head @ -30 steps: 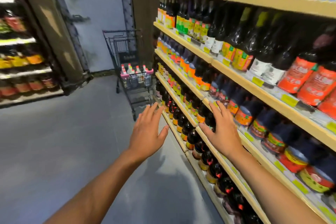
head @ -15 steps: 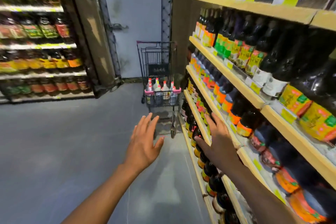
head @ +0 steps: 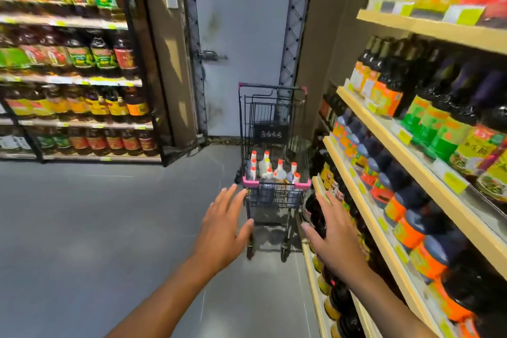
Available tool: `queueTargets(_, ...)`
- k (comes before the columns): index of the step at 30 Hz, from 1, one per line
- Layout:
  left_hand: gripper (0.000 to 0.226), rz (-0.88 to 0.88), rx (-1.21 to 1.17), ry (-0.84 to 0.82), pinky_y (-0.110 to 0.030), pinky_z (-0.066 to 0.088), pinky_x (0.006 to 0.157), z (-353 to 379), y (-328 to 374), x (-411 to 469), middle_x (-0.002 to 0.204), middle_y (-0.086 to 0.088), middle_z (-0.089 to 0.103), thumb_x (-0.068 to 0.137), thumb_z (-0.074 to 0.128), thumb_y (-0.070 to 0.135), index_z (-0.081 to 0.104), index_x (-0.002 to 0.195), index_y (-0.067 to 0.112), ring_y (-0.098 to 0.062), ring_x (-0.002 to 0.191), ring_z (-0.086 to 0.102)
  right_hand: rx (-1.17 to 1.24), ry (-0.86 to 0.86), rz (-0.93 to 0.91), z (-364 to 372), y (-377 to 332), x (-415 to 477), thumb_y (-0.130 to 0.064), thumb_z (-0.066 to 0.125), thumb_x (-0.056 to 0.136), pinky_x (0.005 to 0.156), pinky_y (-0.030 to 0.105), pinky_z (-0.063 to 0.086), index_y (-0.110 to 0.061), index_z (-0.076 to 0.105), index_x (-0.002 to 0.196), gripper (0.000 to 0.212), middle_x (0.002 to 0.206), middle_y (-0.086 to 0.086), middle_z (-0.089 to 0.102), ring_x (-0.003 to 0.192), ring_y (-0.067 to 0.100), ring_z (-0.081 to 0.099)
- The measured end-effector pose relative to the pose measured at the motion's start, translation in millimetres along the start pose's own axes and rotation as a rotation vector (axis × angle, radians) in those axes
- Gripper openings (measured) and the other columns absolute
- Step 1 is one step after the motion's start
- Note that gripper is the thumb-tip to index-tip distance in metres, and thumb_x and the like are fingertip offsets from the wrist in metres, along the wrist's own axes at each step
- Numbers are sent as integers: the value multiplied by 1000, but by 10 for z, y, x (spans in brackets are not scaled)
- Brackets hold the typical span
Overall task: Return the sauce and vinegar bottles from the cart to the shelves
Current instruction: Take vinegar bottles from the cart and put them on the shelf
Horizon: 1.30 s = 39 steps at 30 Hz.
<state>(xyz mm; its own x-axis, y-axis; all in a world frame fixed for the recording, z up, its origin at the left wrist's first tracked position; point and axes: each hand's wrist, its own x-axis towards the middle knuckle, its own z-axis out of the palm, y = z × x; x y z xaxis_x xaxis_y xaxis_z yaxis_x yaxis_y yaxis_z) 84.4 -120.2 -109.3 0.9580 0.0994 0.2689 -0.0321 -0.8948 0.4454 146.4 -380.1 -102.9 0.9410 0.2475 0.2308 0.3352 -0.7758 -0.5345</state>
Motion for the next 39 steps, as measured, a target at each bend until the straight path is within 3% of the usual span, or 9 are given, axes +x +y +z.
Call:
queueTargets(9,67,36,-8,-103,-42,21,125,448,-773,1922,168,7,11,99,44,51,20,159,30,-16,156,7,34,-34,97,620,317,1824,-50,59,96,118,27,11,-34,20,158,75,167,-7,12,153,13,11)
queueTargets(18,66,8,-55,-191,-38,20,125,1215,-1210,3686,168,7,13,99,48,50,24,158,30,-16,156,11,168,-96,194,1242,1139,3544,-44,62,96,119,31,25,-32,24,158,74,165,-10,14,153,14,17)
queueTargets(22,65,-33,-62,-222,-38,23,124,1472,-1390,4354,167,5,18,99,51,47,28,157,27,-16,155,16,178,-154,224,1493,1438,4296,-37,62,97,113,22,17,-25,27,157,71,164,-1,22,151,16,21)
queueTargets(25,66,-65,-73,-254,-38,24,124,1633,-1521,4815,166,2,23,98,52,46,30,156,24,-17,154,19,177,-214,252,1621,1615,4735,-38,61,98,113,22,19,-20,25,158,72,164,-1,22,150,16,23)
queueTargets(30,66,-18,-65,-339,-33,21,124,1974,-1663,5545,165,1,26,98,53,41,28,157,25,-16,153,21,210,-214,315,1761,1912,5251,-38,59,99,120,35,28,-20,25,158,71,164,0,24,149,18,27)
queueTargets(33,66,18,-50,-402,-36,23,124,2232,-1781,5982,164,1,26,99,54,39,28,157,23,-19,152,23,195,-193,413,1866,2124,5444,-40,59,99,116,29,27,-18,28,157,69,162,1,28,147,19,31)
queueTargets(36,66,77,-37,-472,-39,25,124,2480,-1898,6359,163,-1,28,98,55,39,30,157,22,-21,151,25,115,-82,433,1933,2245,5559,-30,64,97,112,16,21,-9,43,148,59,149,6,43,142,28,39)
queueTargets(38,67,125,-34,-528,-38,24,124,2644,-1973,6620,163,-3,29,97,57,37,32,156,20,-22,151,27,130,3,443,2074,2330,5612,-12,69,91,103,21,35,1,58,127,40,124,22,63,115,38,59)
queueTargets(39,67,155,-33,-562,-36,24,123,2745,-2029,6773,161,-5,32,96,58,36,34,156,18,-23,150,29,153,-8,485,2144,2353,5653,-5,71,86,89,25,41,5,62,117,34,107,25,67,98,33,63)
